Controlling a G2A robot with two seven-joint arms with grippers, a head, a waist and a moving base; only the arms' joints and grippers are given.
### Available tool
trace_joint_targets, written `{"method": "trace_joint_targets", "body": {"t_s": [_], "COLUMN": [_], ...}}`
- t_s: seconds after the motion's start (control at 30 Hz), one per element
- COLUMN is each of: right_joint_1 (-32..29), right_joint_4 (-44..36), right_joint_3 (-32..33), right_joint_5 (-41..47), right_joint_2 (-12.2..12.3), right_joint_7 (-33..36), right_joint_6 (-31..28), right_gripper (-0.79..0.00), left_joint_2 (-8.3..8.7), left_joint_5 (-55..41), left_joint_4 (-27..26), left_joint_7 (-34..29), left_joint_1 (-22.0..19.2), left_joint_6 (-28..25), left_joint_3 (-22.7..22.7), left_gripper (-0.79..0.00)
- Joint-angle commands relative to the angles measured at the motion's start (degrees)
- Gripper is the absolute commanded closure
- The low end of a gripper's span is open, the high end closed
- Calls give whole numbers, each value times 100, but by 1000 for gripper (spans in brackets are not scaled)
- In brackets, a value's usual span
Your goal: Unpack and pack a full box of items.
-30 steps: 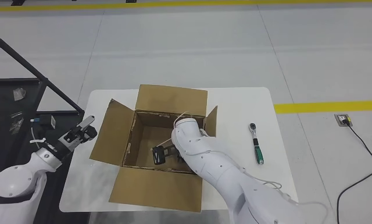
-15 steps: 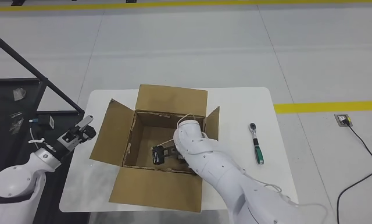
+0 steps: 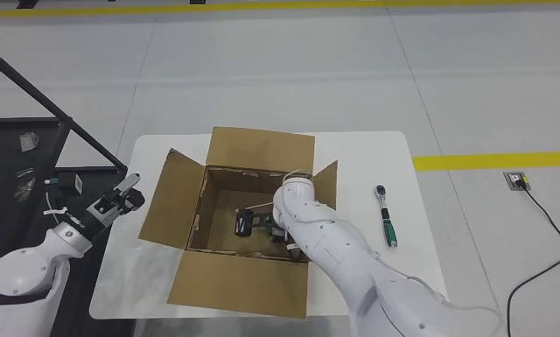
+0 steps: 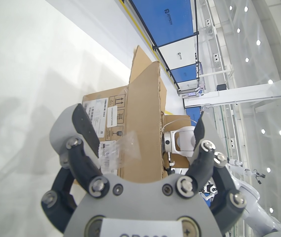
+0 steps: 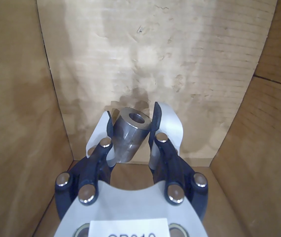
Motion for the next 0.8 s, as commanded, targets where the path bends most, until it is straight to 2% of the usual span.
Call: {"method": "trace_joint_targets", "body": {"t_s": [0.0,0.17,0.47,0.6,0.77], "right_joint_1": [-10,-23,-48,-64,-71], "right_joint_4": [-35,-107,-112,-159,-183], "right_joint_3": [14,54,197,237,255], "right_joint_5": [25,89,368,429,434], "right_joint_2": [11,24,36,46,64], "right_joint_7": [78,334,749,813,832], "right_joint_6": [45,284,657,886,954], "right_gripper": [-249,-332,-323,-376,-388], "left_joint_2": [-3,-11,-28,-35,-43], "left_joint_5": [-4,-3,19,27,35], "left_joint_4": [12,27,49,63,72], "left_joint_7": [-6,-18,-43,-49,-55], "left_joint_1": [-11,-30,-78,-95,-108], "left_joint_6": [-2,4,37,37,38], "left_joint_3": [-4,-8,18,24,24], "left_gripper": [-785,-785,-785,-785,-785]}}
